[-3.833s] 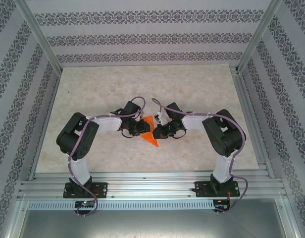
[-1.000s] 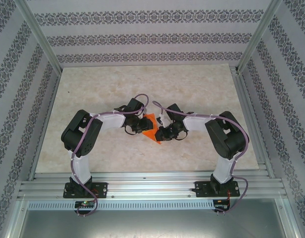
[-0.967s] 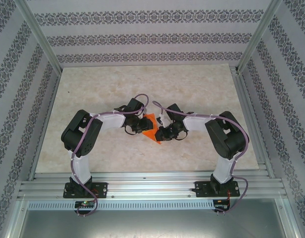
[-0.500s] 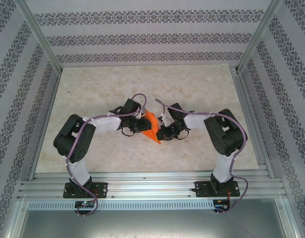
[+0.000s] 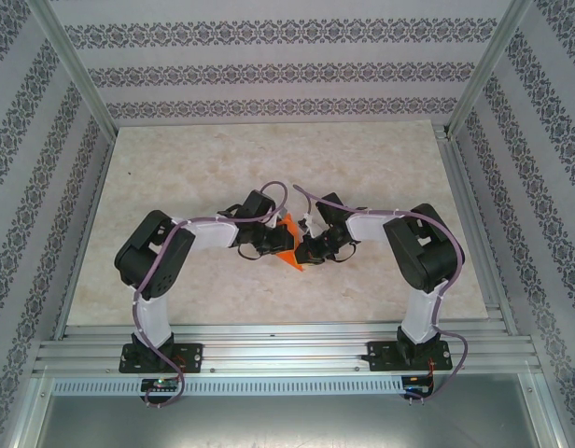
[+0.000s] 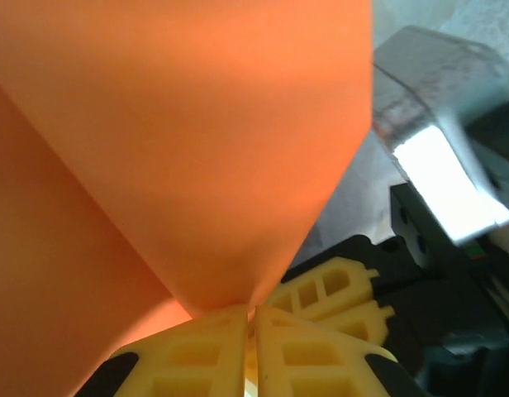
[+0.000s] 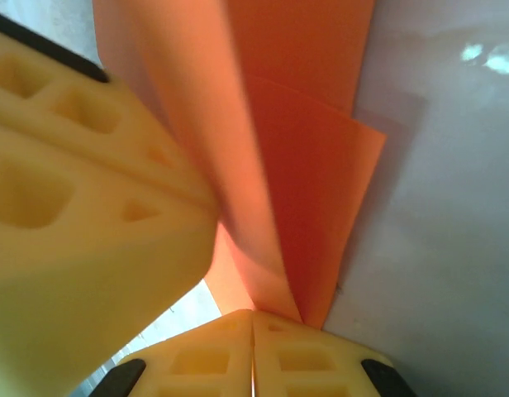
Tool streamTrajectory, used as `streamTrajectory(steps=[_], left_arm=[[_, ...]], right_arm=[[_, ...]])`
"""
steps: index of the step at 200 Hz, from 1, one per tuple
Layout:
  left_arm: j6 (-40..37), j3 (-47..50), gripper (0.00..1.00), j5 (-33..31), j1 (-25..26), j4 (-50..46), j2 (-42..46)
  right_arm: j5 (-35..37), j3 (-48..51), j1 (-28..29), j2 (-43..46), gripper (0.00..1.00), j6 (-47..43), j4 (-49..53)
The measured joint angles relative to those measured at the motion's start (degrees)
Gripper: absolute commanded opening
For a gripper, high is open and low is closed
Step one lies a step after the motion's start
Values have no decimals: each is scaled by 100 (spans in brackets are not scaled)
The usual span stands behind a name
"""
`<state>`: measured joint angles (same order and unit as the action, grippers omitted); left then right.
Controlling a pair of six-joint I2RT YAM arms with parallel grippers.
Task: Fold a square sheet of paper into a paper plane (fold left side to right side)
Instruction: Fourth fold the wing at the center of the table.
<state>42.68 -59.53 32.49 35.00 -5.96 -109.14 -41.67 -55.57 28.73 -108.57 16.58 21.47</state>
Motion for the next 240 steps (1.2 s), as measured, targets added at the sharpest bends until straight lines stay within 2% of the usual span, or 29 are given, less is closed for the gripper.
streamTrajectory(steps=[78,106,179,240], left_arm=[[-214,-286,12,-350,-61,-221,-227],[-422,-518,13,-444,-254,-319,-417],[-1054,-1333,17,201,-693,-1032,-953],[-1456,-2028,20,-70,-1309,-1259,-1298]], right_arm=[[31,-157,13,-79,8,-2,243],[81,-201,42,-87,8,-4,302],[262,-258,155,-98,8,-2,129],[280,-258,164,-98,8,-2,103]])
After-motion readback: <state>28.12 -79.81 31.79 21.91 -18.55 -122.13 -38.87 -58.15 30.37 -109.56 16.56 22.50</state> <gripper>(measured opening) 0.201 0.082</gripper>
